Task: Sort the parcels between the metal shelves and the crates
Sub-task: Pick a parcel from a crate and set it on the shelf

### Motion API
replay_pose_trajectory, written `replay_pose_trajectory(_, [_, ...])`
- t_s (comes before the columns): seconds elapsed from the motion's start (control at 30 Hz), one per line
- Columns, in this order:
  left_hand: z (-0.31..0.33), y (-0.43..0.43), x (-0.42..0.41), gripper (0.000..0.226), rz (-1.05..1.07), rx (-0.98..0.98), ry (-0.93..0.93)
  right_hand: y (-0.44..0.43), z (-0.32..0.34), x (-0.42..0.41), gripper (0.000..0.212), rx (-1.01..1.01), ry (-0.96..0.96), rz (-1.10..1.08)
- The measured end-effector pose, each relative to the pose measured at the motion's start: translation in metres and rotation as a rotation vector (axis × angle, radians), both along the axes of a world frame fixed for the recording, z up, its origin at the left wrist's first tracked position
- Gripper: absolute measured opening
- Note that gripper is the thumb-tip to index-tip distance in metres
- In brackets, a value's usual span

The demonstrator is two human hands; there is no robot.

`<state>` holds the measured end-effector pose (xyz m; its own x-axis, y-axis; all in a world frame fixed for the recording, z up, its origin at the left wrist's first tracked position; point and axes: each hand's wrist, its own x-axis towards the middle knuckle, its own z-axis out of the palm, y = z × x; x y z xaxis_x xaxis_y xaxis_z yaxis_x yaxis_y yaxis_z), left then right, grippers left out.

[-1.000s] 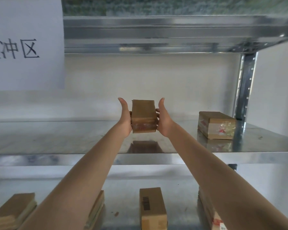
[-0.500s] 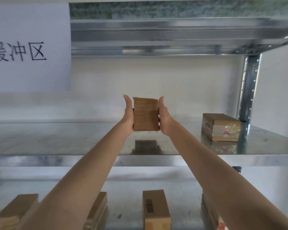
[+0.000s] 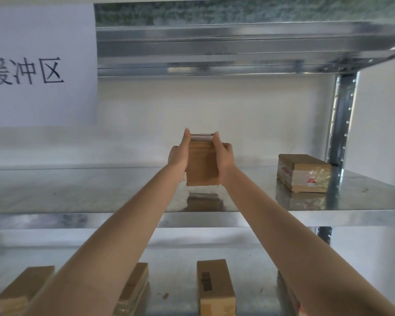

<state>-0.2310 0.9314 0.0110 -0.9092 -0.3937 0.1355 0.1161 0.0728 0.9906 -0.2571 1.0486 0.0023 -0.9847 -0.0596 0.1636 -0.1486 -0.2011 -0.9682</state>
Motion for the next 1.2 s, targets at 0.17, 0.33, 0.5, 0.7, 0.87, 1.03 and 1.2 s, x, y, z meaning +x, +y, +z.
replay_pose_trajectory(0.17, [0.002,0.0,0.0,0.031,-0.022,-0.047,0.084,0.0,0.002,-0.001,0.026,-0.075,0.053,0.018])
replay_pose_trajectory(0.33, [-0.004,-0.004,-0.002,0.022,-0.096,-0.102,0.149,-0.002,-0.004,-0.007,0.03,-0.068,0.096,0.036])
replay_pose_trajectory(0.5, [-0.006,-0.001,-0.002,0.046,-0.184,-0.089,0.16,-0.002,-0.006,-0.008,0.054,0.007,0.097,0.084])
replay_pose_trajectory(0.7, [0.004,-0.002,0.002,0.088,-0.185,0.052,0.18,-0.002,0.002,-0.01,0.103,-0.086,0.026,0.085])
replay_pose_trajectory(0.87, [0.004,-0.003,-0.003,0.103,-0.227,0.014,0.152,0.0,0.004,-0.01,0.068,-0.112,-0.012,0.077])
replay_pose_trajectory(1.03, [0.0,-0.006,-0.009,0.086,-0.178,0.006,0.14,-0.002,0.001,-0.008,0.045,-0.08,-0.038,0.046])
replay_pose_trajectory(1.2, [-0.005,-0.004,-0.004,0.03,-0.099,0.113,0.168,-0.004,-0.003,-0.007,0.013,-0.133,-0.033,0.037])
